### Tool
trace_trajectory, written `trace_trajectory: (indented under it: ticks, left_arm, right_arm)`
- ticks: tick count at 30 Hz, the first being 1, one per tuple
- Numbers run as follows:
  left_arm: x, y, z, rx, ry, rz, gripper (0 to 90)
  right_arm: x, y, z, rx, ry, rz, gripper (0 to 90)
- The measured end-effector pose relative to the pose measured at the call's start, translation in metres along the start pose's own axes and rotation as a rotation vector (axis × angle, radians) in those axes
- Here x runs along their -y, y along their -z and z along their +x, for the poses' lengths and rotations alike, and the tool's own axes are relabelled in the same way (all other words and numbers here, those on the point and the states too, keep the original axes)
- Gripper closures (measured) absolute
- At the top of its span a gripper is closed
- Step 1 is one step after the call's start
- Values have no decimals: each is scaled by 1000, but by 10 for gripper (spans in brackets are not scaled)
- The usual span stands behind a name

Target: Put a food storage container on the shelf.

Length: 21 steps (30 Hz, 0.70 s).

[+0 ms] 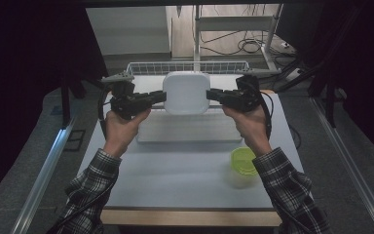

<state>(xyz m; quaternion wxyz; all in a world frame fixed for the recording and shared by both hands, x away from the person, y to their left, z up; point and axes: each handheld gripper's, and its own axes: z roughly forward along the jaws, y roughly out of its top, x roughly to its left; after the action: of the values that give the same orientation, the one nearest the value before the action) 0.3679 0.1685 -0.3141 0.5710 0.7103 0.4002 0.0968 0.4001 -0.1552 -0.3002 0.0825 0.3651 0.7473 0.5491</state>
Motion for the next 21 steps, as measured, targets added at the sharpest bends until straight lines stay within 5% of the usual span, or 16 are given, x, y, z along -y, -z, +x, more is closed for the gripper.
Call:
trace_trajectory:
  ticks: [9,21]
  left_arm:
    - [-16,-17,13,-7,29,5,793]
    - [-13,-31,27,-19,45,5,747]
  right_arm:
    - [-20,-9,-15,32,-29,-5,772]
    - [-20,-23,-25,48,-53,17,747]
